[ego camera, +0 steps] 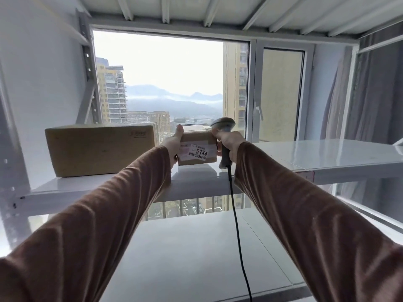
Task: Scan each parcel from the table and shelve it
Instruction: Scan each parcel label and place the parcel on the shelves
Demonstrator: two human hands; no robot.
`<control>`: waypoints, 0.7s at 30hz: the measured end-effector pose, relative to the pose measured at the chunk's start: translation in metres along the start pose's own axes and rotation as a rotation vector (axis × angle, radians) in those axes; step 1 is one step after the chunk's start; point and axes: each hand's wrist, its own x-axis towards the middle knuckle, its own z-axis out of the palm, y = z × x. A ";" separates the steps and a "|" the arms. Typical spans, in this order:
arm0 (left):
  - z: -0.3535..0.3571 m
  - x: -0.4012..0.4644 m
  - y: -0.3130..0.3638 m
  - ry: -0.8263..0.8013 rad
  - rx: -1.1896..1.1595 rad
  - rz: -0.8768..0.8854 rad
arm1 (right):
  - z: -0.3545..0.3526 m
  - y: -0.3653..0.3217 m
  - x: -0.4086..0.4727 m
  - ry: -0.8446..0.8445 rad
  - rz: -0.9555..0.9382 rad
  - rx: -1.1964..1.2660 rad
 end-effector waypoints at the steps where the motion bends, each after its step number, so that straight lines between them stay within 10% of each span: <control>1: -0.002 0.002 -0.002 -0.004 0.017 0.000 | 0.002 0.001 0.002 -0.006 0.004 -0.004; 21: -0.009 0.011 -0.008 0.077 0.221 0.019 | -0.003 0.006 0.020 0.002 0.017 -0.067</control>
